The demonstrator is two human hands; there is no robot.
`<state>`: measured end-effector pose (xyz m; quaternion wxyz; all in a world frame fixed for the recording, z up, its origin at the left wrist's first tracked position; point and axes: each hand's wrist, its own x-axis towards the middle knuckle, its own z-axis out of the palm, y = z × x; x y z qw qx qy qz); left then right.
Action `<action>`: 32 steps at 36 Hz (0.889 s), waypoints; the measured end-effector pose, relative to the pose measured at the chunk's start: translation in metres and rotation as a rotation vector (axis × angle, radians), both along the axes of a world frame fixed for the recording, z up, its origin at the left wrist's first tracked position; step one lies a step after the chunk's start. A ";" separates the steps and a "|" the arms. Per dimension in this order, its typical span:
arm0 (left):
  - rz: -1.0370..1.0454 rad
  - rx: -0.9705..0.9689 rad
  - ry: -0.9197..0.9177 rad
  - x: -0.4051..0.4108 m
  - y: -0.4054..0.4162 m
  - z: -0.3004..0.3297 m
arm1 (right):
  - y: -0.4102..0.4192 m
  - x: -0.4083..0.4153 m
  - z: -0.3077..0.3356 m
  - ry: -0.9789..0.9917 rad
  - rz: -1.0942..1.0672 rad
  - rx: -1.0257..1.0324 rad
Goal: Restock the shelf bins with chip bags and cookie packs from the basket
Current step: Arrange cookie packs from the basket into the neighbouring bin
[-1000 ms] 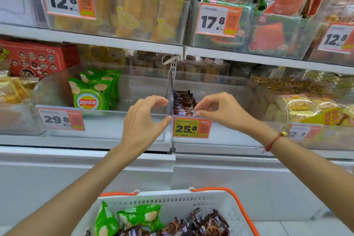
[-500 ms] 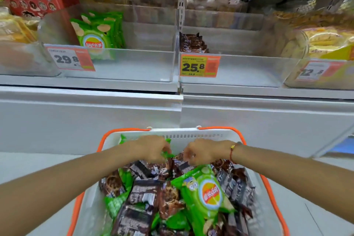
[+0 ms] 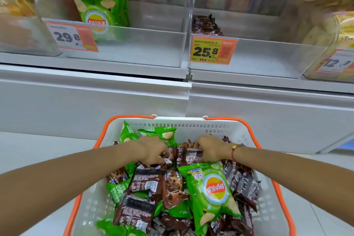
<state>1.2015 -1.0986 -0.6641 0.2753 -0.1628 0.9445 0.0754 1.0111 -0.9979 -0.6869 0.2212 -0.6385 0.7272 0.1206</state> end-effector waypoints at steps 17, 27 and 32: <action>0.256 0.336 0.804 -0.032 0.001 0.044 | -0.010 -0.034 0.098 -0.887 -0.524 0.227; 0.534 0.717 0.789 -0.045 -0.001 0.103 | 0.002 -0.038 0.166 -1.010 -0.594 -0.176; 0.490 0.757 0.896 -0.054 -0.010 0.141 | 0.003 -0.036 0.213 -0.840 -0.445 -0.401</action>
